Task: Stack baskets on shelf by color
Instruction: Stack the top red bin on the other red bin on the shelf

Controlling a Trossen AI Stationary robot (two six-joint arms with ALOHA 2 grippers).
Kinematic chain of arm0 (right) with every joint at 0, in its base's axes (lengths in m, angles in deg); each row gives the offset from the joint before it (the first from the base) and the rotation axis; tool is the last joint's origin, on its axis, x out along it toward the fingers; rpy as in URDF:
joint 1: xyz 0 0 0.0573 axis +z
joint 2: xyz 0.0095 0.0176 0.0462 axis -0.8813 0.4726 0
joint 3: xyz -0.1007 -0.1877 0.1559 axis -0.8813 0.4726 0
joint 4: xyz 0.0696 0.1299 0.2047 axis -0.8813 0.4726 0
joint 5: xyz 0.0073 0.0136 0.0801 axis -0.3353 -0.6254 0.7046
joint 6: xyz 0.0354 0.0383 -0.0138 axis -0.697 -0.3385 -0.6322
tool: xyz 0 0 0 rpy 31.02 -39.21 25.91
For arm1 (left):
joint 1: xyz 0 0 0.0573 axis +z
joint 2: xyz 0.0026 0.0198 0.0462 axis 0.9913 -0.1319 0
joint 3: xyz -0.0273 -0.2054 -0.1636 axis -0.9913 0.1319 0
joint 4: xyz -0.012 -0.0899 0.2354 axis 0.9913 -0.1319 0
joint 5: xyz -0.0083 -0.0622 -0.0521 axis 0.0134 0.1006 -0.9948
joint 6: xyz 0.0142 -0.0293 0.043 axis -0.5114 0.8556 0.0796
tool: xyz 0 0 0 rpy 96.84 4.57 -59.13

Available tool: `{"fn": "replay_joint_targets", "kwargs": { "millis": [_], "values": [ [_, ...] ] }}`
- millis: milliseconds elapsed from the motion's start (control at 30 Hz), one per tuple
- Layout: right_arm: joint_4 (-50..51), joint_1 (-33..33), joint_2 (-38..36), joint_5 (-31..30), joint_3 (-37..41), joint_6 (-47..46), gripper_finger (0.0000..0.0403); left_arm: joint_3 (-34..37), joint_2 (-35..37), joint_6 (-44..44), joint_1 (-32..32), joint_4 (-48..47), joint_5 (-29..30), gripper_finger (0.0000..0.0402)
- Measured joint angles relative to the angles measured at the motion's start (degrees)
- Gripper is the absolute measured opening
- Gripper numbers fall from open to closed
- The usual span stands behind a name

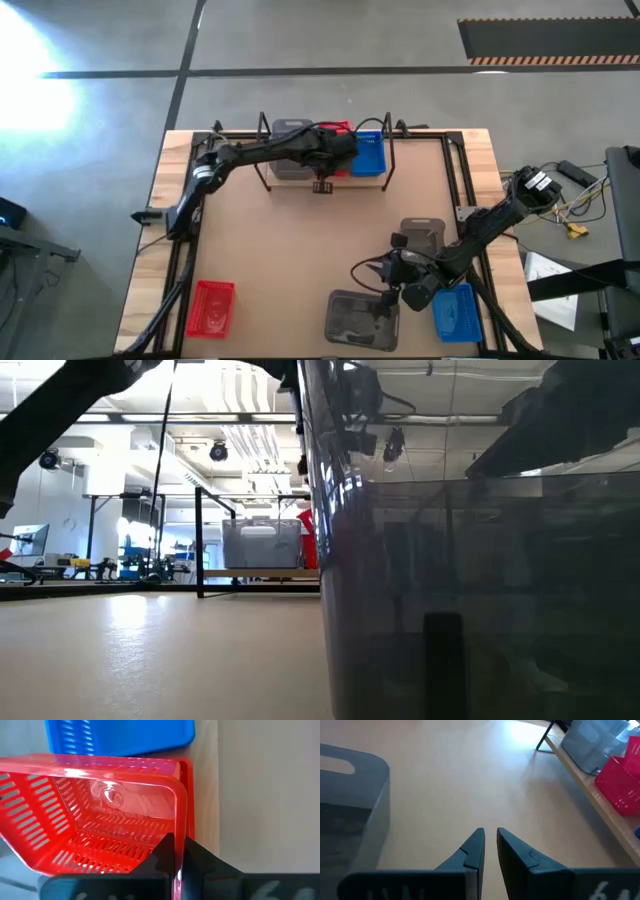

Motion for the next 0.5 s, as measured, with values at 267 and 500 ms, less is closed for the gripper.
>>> {"fn": "replay_joint_targets", "kwargs": {
  "millis": [267, 500],
  "values": [
    [0.08, -0.04, 0.00, -1.07, 0.00, 0.28, 0.0043, 0.10, -0.57, 0.14, -0.11, 0.08, 0.27, 0.0000],
    [0.06, -0.04, 0.00, -1.25, 0.00, 0.27, 0.0043, 0.35, -0.62, 2.69, 0.06, 0.08, 0.35, 0.0000]
  ]
}}
